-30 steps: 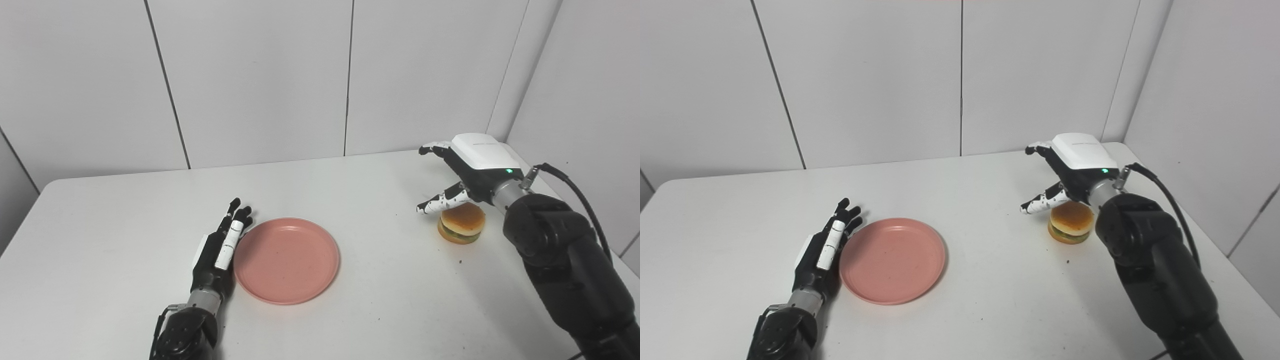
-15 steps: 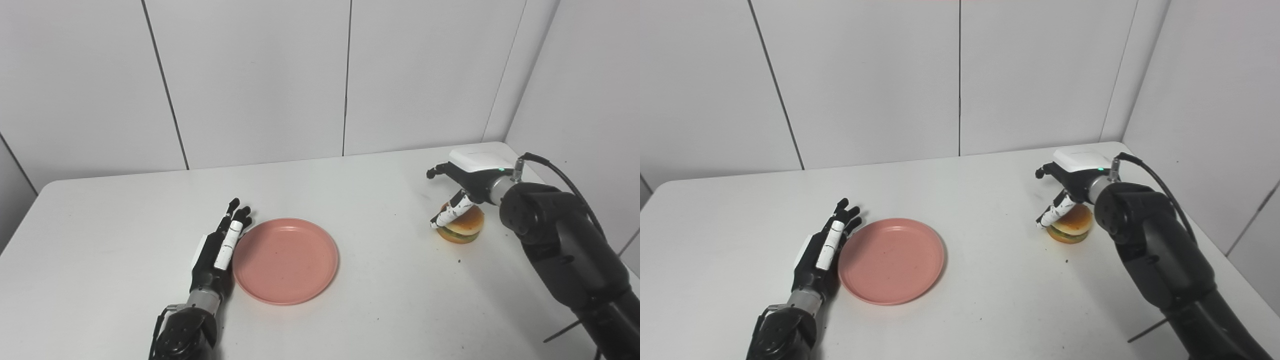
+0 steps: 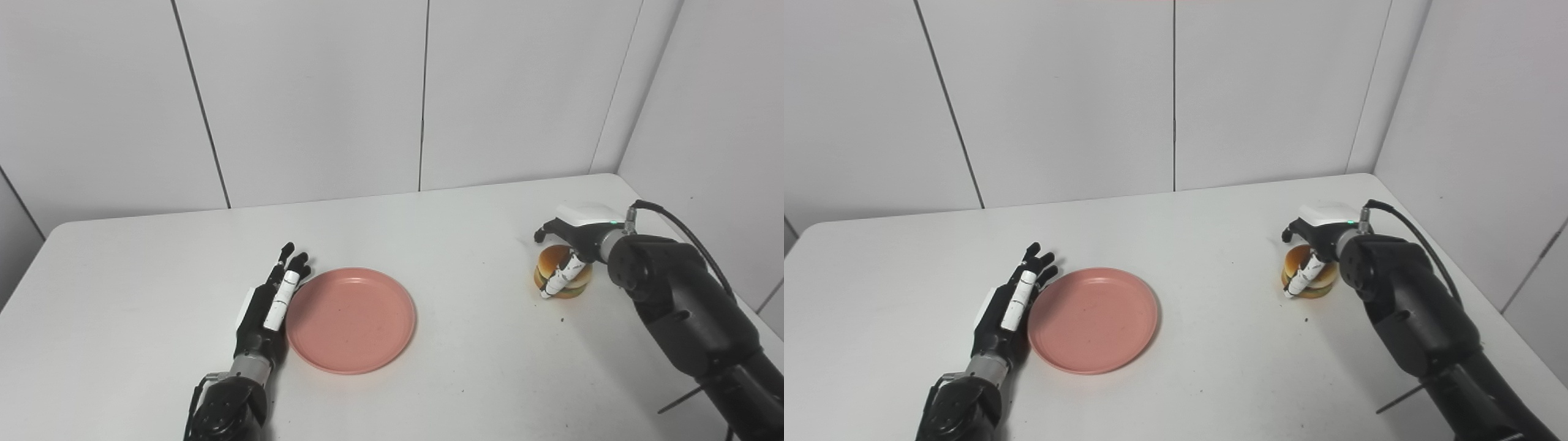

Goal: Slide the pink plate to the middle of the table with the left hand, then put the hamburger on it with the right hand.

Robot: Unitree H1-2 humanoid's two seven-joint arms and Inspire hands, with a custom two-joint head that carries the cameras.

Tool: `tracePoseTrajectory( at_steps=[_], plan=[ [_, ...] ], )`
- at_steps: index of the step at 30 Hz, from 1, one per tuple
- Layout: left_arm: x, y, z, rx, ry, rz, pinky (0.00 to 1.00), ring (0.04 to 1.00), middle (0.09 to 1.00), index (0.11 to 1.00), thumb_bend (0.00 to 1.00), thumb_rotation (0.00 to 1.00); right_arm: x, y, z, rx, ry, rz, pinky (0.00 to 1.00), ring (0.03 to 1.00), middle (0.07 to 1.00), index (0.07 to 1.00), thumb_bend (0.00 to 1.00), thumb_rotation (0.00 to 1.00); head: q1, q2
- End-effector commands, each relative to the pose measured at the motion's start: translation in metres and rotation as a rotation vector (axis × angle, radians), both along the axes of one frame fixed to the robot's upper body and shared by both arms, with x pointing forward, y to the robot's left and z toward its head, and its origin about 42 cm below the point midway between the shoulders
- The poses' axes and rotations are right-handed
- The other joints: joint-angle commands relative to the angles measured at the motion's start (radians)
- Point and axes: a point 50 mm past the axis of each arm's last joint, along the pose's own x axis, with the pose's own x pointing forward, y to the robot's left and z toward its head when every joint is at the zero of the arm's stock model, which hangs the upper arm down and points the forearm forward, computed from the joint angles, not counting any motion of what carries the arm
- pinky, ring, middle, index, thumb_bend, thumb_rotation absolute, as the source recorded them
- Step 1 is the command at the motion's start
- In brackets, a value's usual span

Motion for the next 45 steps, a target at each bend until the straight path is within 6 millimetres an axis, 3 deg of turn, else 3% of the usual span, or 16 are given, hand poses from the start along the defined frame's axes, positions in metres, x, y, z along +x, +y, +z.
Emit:
tracePoseTrajectory(
  at_steps=[1, 21, 27, 32, 35, 37, 38, 40, 45],
  plan=[
    [0.002, -0.006, 0.000, 0.002, 0.011, -0.030, 0.89, 0.936, 0.939, 0.974, 0.91, 0.80, 0.007, -0.009, 0.029, -0.039, -0.094, -0.028, 0.70, 0.865, 0.885, 0.803, 1.00, 0.29, 0.000, 0.000],
    [0.001, -0.006, -0.003, 0.005, 0.015, -0.036, 0.89, 0.937, 0.936, 0.974, 0.91, 0.80, 0.009, -0.011, 0.015, -0.032, -0.089, -0.029, 0.74, 0.853, 0.874, 0.797, 1.00, 0.26, 0.004, 0.003],
    [0.000, -0.005, -0.002, -0.003, 0.018, -0.033, 0.88, 0.935, 0.936, 0.973, 0.93, 0.79, 0.008, -0.012, 0.013, -0.033, -0.108, -0.027, 0.60, 0.786, 0.841, 0.785, 1.00, 0.23, 0.005, 0.006],
    [0.000, -0.005, -0.002, -0.004, 0.019, -0.038, 0.88, 0.934, 0.937, 0.977, 0.93, 0.79, 0.009, -0.015, 0.012, -0.018, -0.132, -0.057, 0.57, 0.755, 0.818, 0.767, 1.00, 0.15, 0.006, 0.009],
    [0.000, -0.005, -0.002, 0.001, 0.017, -0.038, 0.87, 0.927, 0.934, 0.975, 0.92, 0.79, 0.009, -0.019, 0.010, 0.001, -0.173, -0.111, 0.36, 0.492, 0.603, 0.729, 0.95, 0.01, 0.006, 0.009],
    [0.000, -0.005, -0.002, 0.002, 0.016, -0.039, 0.87, 0.929, 0.936, 0.976, 0.92, 0.79, 0.009, -0.021, 0.009, -0.029, -0.184, -0.128, 0.32, 0.443, 0.568, 0.723, 0.93, 0.00, 0.007, 0.011],
    [0.000, -0.005, -0.002, 0.002, 0.017, -0.038, 0.87, 0.929, 0.936, 0.977, 0.92, 0.79, 0.009, -0.023, 0.008, -0.046, -0.192, -0.135, 0.28, 0.400, 0.526, 0.718, 0.75, 0.00, 0.007, 0.011],
    [0.000, -0.005, -0.001, 0.003, 0.018, -0.037, 0.87, 0.925, 0.934, 0.975, 0.94, 0.79, 0.009, -0.024, 0.007, -0.071, -0.207, -0.142, 0.22, 0.314, 0.486, 0.685, 0.61, 0.00, 0.006, 0.012],
    [0.001, -0.005, -0.001, -0.004, 0.018, -0.037, 0.88, 0.927, 0.933, 0.972, 0.93, 0.79, 0.010, -0.029, 0.004, -0.120, -0.210, -0.170, 0.15, 0.245, 0.470, 0.705, 0.57, 0.00, 0.007, 0.013]
  ],
)
